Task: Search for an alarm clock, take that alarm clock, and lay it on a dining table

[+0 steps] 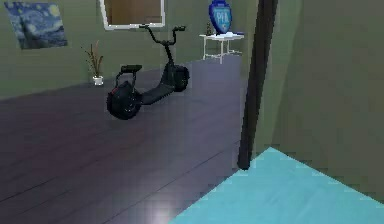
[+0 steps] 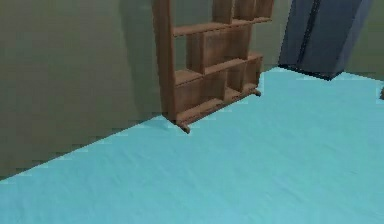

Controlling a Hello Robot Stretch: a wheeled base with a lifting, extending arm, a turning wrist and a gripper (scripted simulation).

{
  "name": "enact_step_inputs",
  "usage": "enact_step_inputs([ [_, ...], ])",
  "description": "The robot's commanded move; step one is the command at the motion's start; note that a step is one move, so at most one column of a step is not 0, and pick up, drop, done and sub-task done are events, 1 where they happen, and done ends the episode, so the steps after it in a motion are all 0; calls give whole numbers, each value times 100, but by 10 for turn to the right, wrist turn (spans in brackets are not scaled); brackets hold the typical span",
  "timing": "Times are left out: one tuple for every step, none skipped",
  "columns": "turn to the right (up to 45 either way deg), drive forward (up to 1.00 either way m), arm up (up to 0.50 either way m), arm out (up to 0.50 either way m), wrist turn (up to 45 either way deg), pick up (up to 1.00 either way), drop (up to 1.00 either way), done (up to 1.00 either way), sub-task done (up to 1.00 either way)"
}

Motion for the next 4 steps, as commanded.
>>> enact_step_inputs([
  [0, 100, 0, 0, 0, 0, 0, 0, 0],
  [-60, 0, 0, 0, 0, 0, 0, 0, 0],
  [0, 45, 0, 0, 0, 0, 0, 0, 0],
  [30, 0, 0, 0, 0, 0, 0, 0, 0],
])
